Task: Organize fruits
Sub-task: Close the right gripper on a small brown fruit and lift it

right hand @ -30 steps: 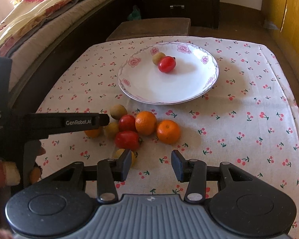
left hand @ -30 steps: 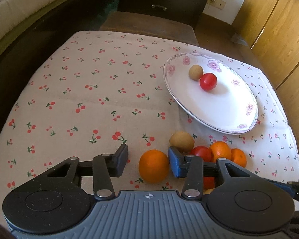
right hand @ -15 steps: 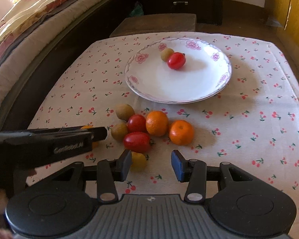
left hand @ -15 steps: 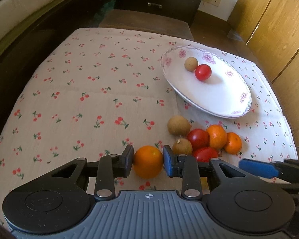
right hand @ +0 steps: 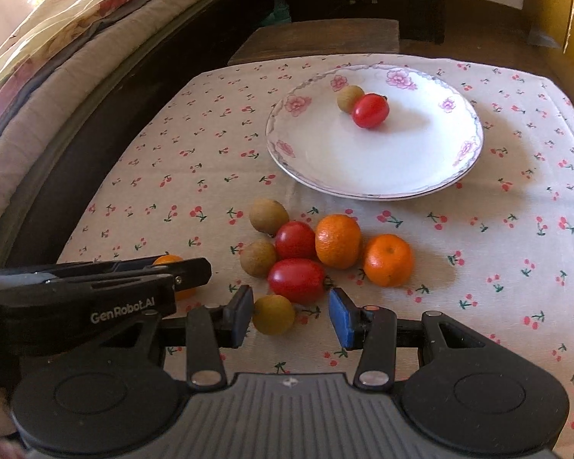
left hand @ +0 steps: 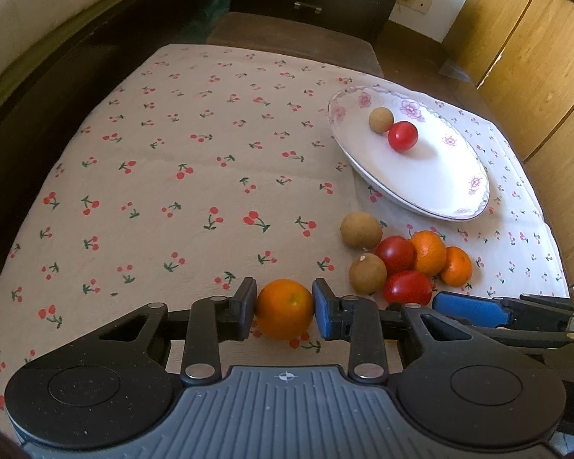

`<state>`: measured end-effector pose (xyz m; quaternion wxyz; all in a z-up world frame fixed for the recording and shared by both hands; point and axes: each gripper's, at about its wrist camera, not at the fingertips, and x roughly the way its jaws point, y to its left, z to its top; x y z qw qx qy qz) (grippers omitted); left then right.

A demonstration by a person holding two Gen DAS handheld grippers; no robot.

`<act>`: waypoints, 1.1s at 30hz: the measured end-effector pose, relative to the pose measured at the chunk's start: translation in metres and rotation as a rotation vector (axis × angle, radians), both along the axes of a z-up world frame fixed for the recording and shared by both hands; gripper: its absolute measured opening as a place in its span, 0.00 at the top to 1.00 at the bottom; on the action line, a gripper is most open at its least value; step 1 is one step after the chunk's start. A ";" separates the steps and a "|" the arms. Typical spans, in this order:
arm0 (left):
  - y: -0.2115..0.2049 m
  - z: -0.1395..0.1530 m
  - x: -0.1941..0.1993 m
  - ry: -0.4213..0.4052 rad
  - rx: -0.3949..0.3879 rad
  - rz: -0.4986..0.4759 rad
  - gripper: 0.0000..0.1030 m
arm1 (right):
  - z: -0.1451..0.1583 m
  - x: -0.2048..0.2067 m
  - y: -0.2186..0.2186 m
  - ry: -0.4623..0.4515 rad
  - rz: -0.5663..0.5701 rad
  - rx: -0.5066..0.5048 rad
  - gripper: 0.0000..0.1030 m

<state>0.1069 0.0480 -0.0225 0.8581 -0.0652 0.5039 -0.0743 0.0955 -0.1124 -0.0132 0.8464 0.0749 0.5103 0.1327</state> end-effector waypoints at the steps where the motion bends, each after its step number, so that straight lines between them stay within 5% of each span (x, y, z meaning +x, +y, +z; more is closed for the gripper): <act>1: 0.001 0.000 0.000 0.001 0.004 0.002 0.61 | -0.001 0.001 0.000 0.005 0.002 0.009 0.57; 12: 0.005 0.000 -0.008 -0.004 0.024 0.008 0.61 | -0.006 0.003 0.015 -0.012 0.049 -0.008 0.74; 33: -0.004 0.001 -0.021 -0.010 0.038 -0.028 0.61 | 0.015 -0.024 -0.005 -0.062 0.048 -0.079 0.74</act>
